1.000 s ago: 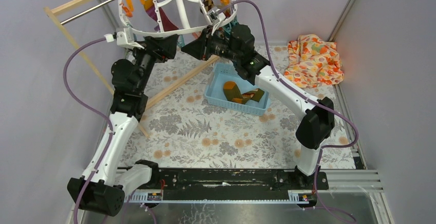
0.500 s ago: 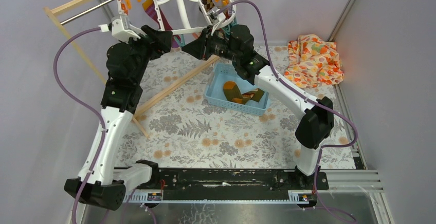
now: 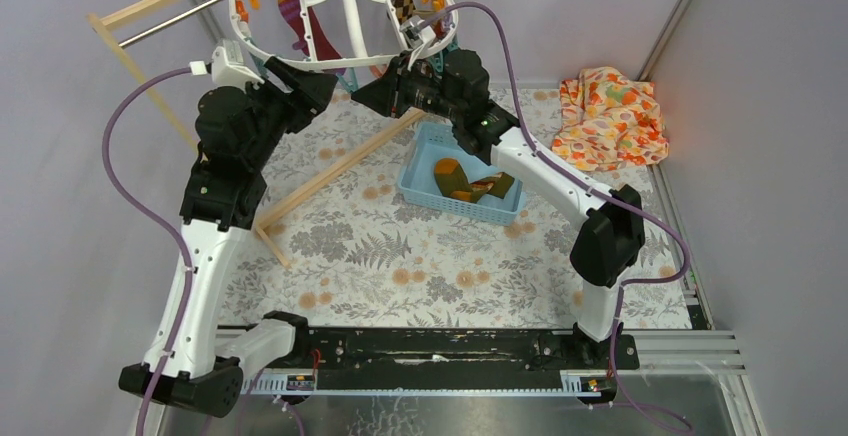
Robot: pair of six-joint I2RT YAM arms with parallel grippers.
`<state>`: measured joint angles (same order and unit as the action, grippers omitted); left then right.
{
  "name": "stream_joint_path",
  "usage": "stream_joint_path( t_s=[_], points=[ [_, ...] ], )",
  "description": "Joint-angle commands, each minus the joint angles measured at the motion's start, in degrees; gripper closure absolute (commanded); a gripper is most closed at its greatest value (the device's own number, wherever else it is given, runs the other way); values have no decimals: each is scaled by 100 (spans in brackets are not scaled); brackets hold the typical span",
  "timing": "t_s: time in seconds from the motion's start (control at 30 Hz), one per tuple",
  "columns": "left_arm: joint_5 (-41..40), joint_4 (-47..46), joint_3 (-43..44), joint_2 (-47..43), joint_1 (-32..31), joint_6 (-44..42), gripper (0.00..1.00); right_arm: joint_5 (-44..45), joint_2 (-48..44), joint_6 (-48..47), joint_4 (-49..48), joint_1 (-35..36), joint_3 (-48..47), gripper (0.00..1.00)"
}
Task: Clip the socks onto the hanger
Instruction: Open the clamp at the hanger.
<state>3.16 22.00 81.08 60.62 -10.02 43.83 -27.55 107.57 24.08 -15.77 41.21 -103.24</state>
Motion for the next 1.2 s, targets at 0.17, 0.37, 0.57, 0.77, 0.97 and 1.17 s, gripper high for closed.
stream_joint_path(
  t_s=[0.17,0.37,0.57,0.77,0.97,1.17],
  points=[
    [401,130,-112,209,18,309,26,75,7,113,-305,1,-260,100],
    [396,134,72,511,-10,306,27,80,18,99,-274,2,-262,100],
    [302,159,351,790,-120,145,28,116,41,90,-239,1,-263,100],
    [211,269,830,1048,-193,19,31,102,92,92,-210,1,-315,100],
    [-23,545,1362,1416,-306,-293,31,85,120,132,-204,2,-345,100],
    [-238,721,1588,1663,-511,-543,33,83,150,130,-191,9,-385,100]
  ],
)
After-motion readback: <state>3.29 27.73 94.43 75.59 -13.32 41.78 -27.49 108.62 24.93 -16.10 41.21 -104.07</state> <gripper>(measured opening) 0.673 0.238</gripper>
